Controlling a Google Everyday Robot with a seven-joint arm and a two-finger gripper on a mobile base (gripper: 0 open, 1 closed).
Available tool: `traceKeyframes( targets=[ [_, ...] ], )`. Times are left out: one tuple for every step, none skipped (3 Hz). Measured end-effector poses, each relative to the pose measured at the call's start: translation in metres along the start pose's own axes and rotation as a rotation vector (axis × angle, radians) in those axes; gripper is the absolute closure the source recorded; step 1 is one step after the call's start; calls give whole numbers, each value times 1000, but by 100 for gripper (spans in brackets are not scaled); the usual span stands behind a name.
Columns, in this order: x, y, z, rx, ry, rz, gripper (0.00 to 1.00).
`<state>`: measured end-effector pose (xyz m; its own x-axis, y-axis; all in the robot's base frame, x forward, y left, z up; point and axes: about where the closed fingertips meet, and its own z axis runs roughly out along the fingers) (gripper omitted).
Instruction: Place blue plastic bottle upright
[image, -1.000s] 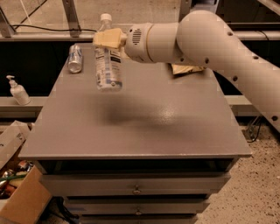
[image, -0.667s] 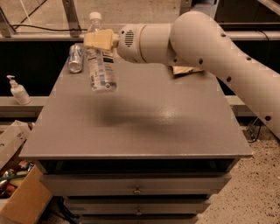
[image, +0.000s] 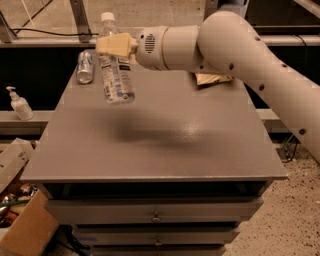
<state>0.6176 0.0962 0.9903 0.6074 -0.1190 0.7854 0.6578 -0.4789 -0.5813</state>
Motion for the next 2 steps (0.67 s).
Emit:
traceKeyframes(
  targets=[
    [6, -9, 4, 129, -19, -106, 100],
    [13, -12, 5, 263, -52, -242, 100]
  ],
)
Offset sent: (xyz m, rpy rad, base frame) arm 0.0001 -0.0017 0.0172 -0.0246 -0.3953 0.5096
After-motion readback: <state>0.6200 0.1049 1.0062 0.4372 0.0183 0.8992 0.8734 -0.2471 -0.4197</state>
